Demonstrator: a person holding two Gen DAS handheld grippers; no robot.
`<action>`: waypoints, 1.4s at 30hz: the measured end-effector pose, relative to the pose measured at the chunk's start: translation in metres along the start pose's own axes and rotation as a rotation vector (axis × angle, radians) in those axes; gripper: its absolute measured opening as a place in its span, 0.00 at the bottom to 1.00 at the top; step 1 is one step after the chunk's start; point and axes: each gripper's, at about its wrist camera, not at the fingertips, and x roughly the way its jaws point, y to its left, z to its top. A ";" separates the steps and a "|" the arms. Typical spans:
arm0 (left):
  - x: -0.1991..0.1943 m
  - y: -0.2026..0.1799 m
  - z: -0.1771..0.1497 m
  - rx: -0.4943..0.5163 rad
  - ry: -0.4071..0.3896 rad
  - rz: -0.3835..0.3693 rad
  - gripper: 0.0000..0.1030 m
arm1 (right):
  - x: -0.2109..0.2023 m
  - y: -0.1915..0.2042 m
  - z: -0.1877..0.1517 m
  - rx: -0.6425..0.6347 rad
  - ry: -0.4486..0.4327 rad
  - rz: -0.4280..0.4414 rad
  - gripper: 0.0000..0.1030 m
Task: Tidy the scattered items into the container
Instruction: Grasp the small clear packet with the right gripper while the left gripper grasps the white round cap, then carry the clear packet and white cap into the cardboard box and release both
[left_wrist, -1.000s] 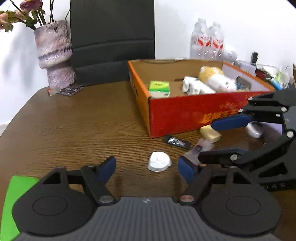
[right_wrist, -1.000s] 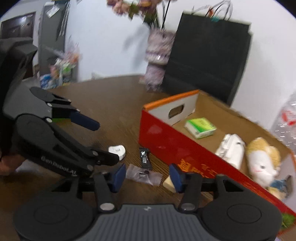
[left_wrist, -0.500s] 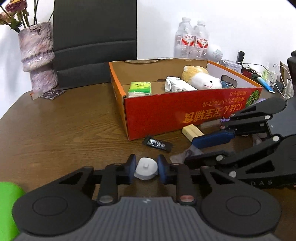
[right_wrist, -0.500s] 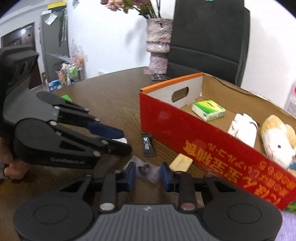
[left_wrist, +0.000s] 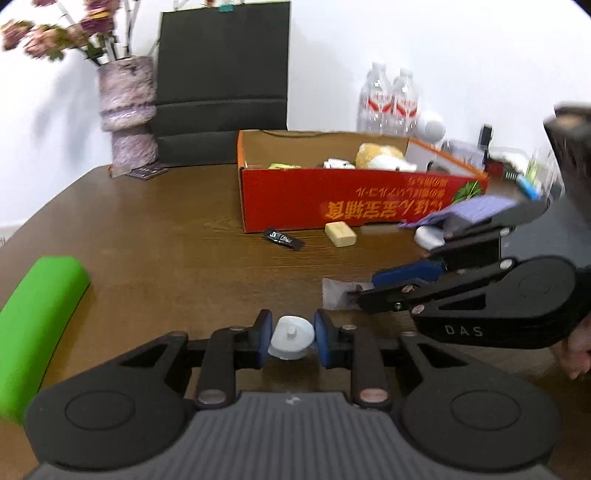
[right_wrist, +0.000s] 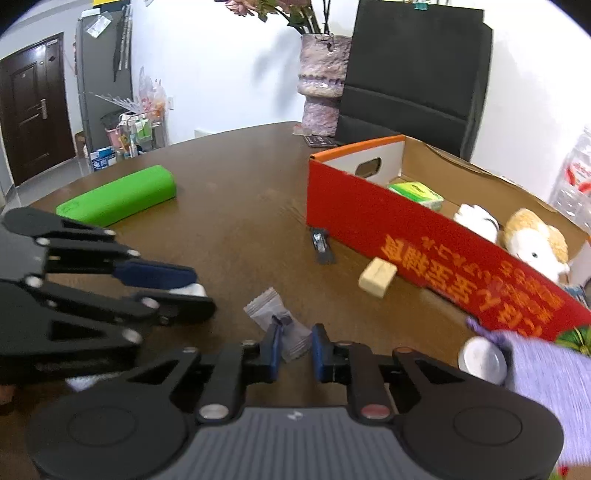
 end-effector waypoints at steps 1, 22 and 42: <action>-0.005 -0.002 -0.001 -0.005 0.001 -0.007 0.24 | -0.007 0.001 -0.002 0.006 -0.003 -0.011 0.13; -0.041 -0.004 -0.018 -0.017 -0.006 0.028 0.25 | -0.018 0.016 -0.007 0.012 -0.021 0.049 0.33; -0.046 -0.001 0.066 0.024 -0.187 0.018 0.25 | -0.144 -0.041 -0.013 0.158 -0.235 -0.166 0.07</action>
